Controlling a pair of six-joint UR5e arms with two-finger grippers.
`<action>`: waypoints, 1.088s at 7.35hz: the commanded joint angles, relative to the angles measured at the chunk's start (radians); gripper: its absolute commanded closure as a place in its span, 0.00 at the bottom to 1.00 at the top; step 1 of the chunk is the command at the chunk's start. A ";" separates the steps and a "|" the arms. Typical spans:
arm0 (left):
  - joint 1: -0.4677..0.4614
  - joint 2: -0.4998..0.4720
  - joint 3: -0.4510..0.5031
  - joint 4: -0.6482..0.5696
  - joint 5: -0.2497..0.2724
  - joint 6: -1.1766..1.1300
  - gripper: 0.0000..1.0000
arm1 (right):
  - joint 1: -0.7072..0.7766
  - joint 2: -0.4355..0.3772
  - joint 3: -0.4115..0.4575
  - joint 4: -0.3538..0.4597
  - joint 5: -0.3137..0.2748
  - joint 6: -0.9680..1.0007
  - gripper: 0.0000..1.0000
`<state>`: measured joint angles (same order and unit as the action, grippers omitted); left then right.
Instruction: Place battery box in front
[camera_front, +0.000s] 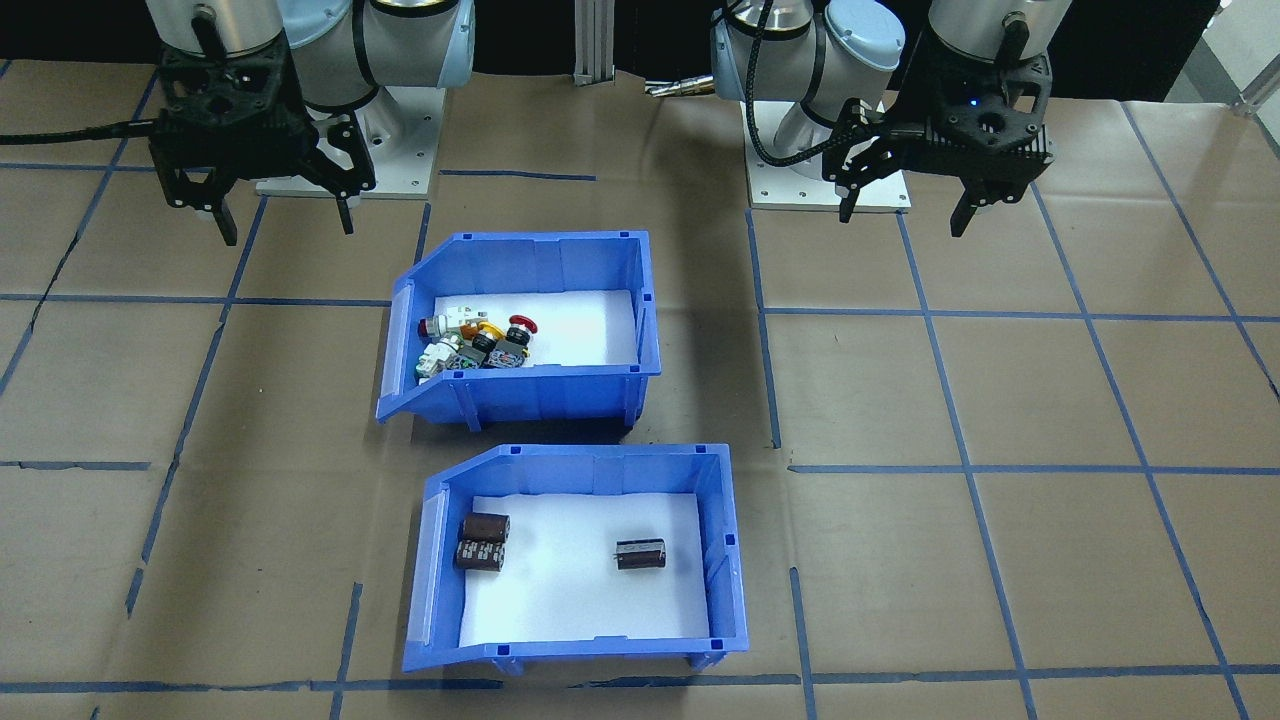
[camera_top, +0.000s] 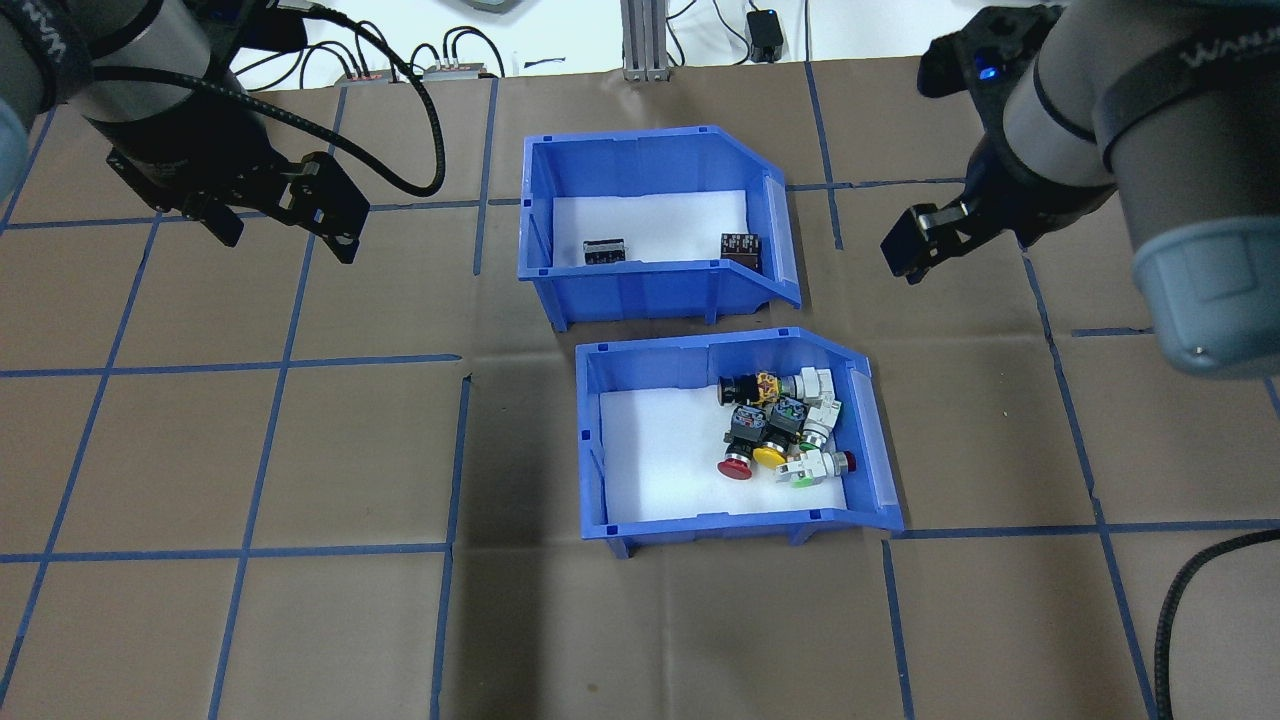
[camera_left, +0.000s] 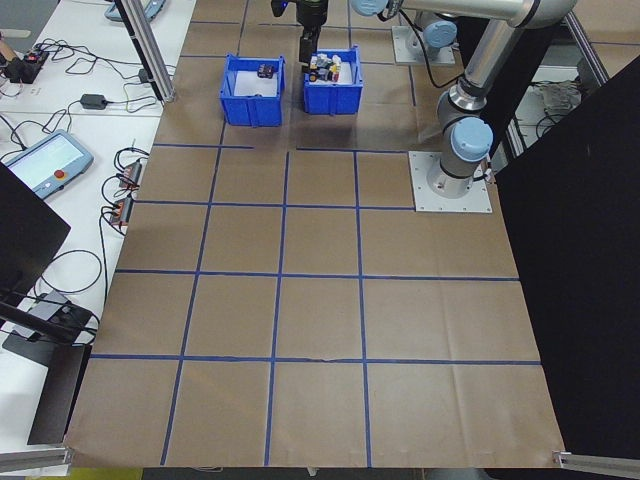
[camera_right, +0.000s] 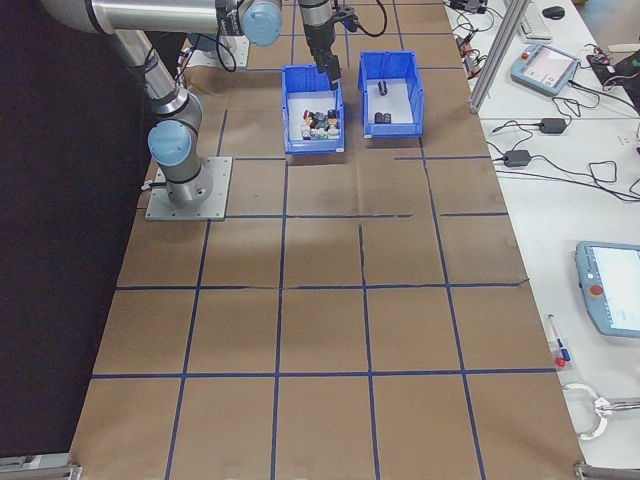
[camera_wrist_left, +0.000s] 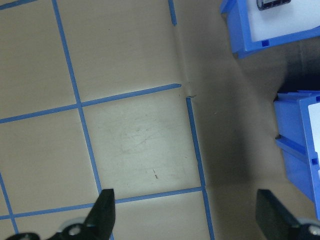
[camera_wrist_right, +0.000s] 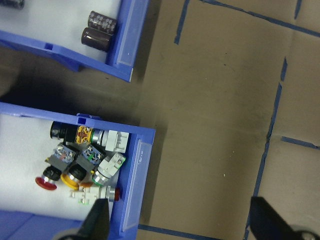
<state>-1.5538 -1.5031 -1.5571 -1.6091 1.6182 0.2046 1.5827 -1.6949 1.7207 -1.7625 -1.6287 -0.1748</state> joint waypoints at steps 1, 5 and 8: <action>0.001 0.000 0.002 0.000 0.005 0.001 0.00 | -0.006 0.137 -0.207 0.178 0.007 0.238 0.00; 0.001 0.001 -0.008 -0.002 0.000 0.001 0.00 | -0.007 0.185 -0.228 0.189 0.012 0.233 0.00; 0.003 0.006 -0.006 -0.041 -0.011 -0.040 0.00 | -0.010 0.204 -0.214 0.186 0.026 0.228 0.00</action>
<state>-1.5511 -1.4981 -1.5656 -1.6260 1.6126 0.1897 1.5729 -1.4958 1.4998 -1.5752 -1.6130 0.0545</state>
